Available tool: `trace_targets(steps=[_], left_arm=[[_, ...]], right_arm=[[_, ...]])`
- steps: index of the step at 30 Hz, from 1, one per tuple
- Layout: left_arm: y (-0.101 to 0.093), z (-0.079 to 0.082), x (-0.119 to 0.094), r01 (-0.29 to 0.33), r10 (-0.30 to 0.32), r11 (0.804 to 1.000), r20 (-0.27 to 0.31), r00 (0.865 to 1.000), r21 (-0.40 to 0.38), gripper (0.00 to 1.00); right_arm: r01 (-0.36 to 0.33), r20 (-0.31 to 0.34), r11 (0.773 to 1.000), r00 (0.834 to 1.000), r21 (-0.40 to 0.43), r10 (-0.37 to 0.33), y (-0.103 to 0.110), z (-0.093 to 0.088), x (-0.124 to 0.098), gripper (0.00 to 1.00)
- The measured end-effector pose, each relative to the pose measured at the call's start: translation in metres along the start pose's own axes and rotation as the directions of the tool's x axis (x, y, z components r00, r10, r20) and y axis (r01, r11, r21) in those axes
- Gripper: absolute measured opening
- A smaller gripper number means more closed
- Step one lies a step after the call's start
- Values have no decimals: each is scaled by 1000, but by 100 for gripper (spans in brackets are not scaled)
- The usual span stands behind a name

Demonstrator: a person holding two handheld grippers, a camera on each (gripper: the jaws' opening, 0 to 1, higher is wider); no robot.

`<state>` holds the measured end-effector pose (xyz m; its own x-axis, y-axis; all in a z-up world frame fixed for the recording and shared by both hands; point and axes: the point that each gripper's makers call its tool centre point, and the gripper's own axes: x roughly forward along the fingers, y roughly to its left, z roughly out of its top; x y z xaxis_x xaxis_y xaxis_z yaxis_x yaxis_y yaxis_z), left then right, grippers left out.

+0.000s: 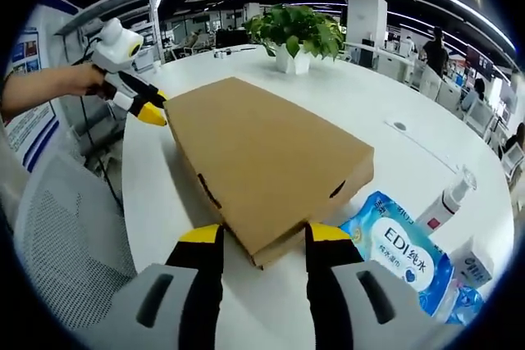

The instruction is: Operate the shoe box by opening the lid, removing the specified soft item, and placing it in the target area until the item is outside and the box remains undamaged.

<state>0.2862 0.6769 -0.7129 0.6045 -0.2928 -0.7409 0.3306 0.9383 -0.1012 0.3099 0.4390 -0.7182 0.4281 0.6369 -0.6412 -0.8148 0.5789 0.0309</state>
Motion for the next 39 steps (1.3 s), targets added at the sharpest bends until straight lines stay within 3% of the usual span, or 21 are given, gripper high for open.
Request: trace_targets(steps=[24,39], left_arm=[[7,30,25,11,-11,1000,6,1000,5,37],[9,32,26,22,-23,999,24,999,42,36]], right_arm=[[23,-6,1000,1000,-3,-23,-36,13,14,37],[19,-10,1000,1000,24,-18,-42,14,16,38]])
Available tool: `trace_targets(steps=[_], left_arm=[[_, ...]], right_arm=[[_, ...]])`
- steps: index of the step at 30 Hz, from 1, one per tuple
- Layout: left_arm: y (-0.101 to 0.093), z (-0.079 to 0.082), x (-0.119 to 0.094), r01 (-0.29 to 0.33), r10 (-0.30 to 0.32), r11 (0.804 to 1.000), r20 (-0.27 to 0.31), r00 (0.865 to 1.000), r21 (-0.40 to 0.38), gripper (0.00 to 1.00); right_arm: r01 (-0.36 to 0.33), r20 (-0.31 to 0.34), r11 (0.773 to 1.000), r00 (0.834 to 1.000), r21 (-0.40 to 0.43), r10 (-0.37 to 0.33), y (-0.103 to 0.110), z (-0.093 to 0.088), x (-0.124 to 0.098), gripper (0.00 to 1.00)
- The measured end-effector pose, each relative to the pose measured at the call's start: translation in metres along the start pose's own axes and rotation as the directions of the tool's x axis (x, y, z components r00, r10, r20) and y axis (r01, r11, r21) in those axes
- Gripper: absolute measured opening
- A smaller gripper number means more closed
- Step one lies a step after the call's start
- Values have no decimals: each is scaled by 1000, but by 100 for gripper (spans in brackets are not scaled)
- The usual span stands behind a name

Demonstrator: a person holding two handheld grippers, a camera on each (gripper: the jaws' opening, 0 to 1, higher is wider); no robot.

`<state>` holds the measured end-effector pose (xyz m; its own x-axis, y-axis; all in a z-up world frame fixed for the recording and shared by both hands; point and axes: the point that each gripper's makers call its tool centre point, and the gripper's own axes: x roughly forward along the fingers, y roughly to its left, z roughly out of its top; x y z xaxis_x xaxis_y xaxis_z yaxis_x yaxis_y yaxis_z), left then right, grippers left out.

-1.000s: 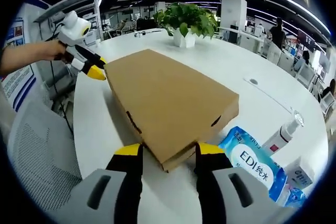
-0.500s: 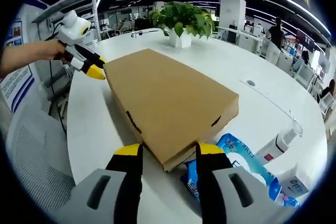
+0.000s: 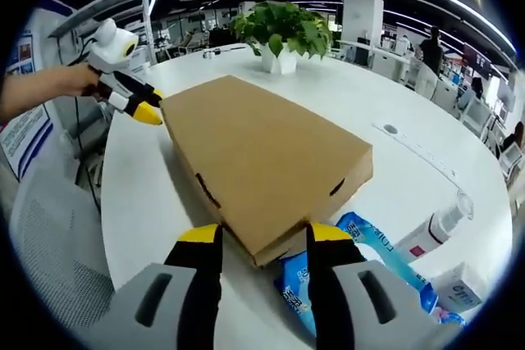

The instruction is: Operate the shoe box by opening the lid, removing the specified soft item, and placing it in the target area until the item is outside and the box remains undamaged.

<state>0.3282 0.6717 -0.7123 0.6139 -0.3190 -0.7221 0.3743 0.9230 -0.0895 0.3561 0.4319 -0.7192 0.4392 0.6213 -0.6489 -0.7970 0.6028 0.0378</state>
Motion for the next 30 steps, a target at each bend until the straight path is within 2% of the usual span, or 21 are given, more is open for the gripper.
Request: trace_targets(steps=[3,7,10,17,24,30], left_arm=[[-1,-1,-2,4,-4,1000,7,1000,14,38],[1,-3,-9,-10,10,1000,29,1000,7,44],[-1,-4,-16,-14,14,1000,44,999,-3,46],[-9,-11,-32,-25,24,1000,92,996,10,54],[-26,-13,-46,-22,19,1000,138,990,22,61],[-54,-12,-59,3,-11,999,185,983,44,68]], right_arm=[[1,3,1000,1000,6,-1,-1,-2,-2,37],[20,17,999,1000,27,-20,-3,-5,-10,42],[28,39,998,999,48,-30,-5,-7,-18,42],[100,101,988,989,114,-112,-20,-22,-55,46],[197,120,966,968,170,-219,-39,-44,-102,52],[283,145,936,938,210,-316,-48,-61,-144,64]])
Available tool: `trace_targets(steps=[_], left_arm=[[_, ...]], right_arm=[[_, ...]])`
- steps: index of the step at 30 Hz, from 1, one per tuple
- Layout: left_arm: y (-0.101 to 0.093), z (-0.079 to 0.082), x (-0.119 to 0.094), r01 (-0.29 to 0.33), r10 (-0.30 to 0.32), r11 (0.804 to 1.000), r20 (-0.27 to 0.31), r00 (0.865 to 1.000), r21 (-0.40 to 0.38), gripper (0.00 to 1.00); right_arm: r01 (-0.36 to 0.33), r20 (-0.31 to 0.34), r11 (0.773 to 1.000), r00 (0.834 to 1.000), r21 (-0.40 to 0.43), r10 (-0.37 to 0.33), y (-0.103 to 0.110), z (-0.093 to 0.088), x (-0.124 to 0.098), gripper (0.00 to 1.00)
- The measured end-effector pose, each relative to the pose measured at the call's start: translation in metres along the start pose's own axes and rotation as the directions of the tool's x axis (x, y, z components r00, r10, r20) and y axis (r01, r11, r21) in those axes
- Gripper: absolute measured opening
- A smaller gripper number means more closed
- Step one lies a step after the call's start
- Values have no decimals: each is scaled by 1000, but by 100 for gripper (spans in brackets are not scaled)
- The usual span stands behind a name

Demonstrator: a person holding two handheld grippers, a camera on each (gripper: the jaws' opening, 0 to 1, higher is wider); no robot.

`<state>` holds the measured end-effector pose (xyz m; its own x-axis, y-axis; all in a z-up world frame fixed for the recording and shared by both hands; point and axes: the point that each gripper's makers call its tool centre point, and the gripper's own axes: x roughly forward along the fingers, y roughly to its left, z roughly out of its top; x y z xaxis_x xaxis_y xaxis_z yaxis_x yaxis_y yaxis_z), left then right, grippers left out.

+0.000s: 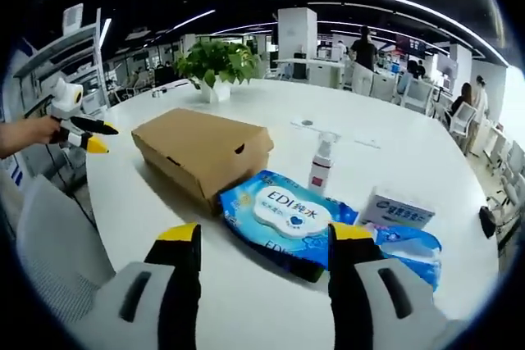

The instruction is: Operate the shoe box by opening the lid, removing the specified soft item, and placing it in the target area until the item is outside and the box remains undamaged.

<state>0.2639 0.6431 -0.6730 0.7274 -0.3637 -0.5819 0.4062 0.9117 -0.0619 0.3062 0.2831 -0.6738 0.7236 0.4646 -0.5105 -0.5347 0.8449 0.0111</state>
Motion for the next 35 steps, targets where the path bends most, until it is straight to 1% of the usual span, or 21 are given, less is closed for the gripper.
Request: trace_targets(steps=[3,4,8,13,15,18,21,23,27,30,35], left_arm=[[-9,2,-5,6,-6,1000,9,1000,17,75],[-13,4,-8,7,-7,1000,17,1000,21,77],[-26,12,-19,13,-14,1000,63,998,11,83],[-36,15,-33,2,-2,1000,86,996,-4,93],[-39,17,-40,-5,6,1000,99,995,-11,96],[-42,19,-47,-11,13,1000,116,993,-14,100],[-47,21,-56,-9,9,1000,127,992,-2,100],[-50,21,-58,-3,2,1000,127,992,2,100],[-52,18,-64,1,-1,1000,133,991,0,100],[-53,18,-66,-3,3,1000,139,990,-6,100],[-52,15,-69,-13,14,1000,137,990,-7,100]], right_arm=[[13,7,1000,1000,25,-13,-4,-3,-13,69],[22,9,999,1000,26,-23,-5,-4,-19,72],[39,12,999,999,25,-39,-5,-8,-38,79],[42,24,999,999,30,-43,0,-8,-60,86],[48,20,998,999,28,-48,2,-10,-67,89],[49,13,998,999,47,-49,4,-14,-76,92],[47,25,998,999,44,-48,8,-14,-85,96],[44,20,998,999,43,-45,10,-16,-91,96],[61,11,998,998,36,-61,9,-19,-98,96],[70,11,996,997,54,-71,7,-20,-100,96],[81,20,995,996,56,-82,5,-19,-102,96]])
